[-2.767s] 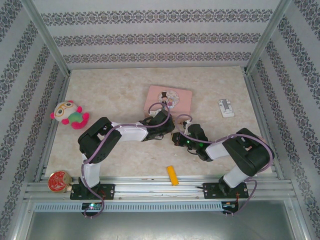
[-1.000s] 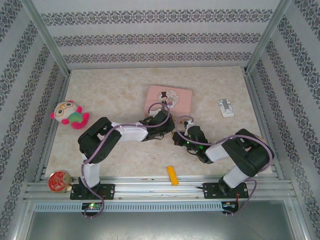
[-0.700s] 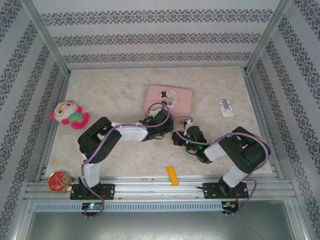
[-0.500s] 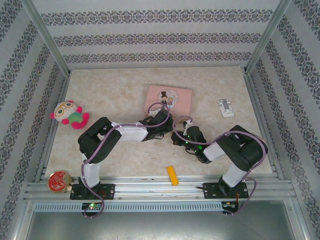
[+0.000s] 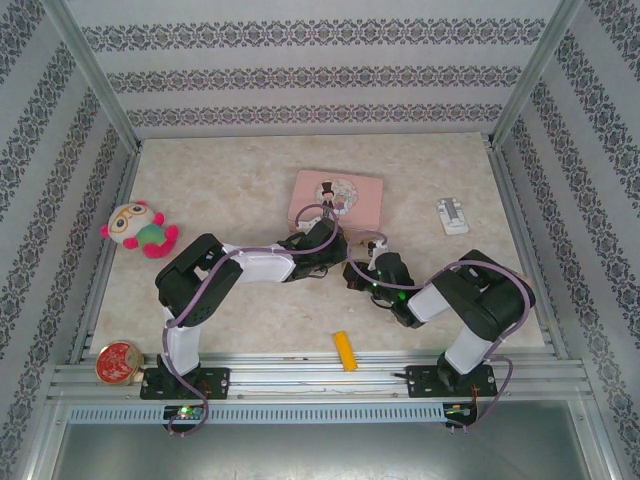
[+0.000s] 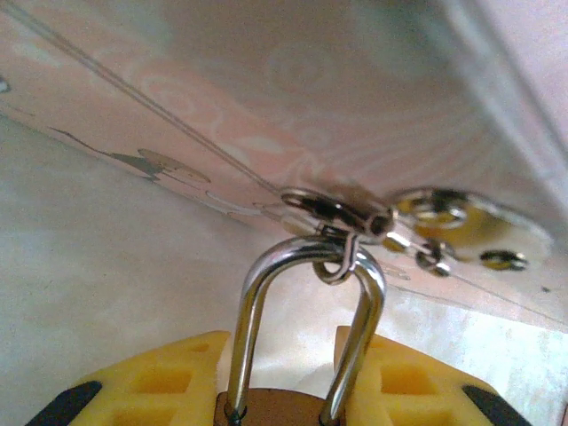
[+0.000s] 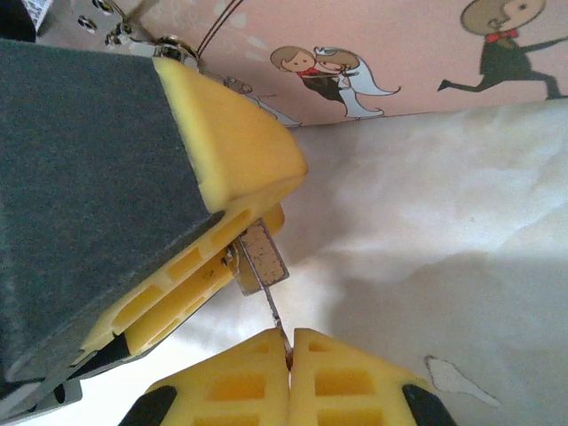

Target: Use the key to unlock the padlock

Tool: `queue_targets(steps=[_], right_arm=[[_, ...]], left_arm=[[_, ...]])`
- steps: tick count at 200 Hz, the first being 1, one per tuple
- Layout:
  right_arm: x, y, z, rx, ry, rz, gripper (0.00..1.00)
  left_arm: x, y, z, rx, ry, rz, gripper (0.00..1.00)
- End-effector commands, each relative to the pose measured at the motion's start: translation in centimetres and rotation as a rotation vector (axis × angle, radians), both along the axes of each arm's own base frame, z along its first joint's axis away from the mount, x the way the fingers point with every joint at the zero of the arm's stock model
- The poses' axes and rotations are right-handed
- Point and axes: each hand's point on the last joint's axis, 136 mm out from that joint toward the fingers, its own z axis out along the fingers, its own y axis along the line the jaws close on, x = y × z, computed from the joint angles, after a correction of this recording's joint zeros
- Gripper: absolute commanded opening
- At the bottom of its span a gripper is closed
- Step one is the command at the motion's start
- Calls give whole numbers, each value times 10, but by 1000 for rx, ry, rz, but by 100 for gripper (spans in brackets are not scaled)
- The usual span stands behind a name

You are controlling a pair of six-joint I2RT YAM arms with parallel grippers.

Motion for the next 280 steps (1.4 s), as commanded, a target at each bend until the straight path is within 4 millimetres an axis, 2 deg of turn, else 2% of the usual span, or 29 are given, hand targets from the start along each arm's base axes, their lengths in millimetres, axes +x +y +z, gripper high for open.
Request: queue_targets(steps=[1,116,192,280], right_arm=[[10,1,29,76,-84,-15,0],[7,5,28,94,-78,27,0],[7,8,34,135,-94,94,0],[4,5,23,162,-51,139,0]], left_arm=[[-3,-10,12,-127,41,14,0],[-2,-10,14,-127,33,19,0],[-2,-12,17,-143,28,13,0],[-1,-12,21,-150,21,5,0]])
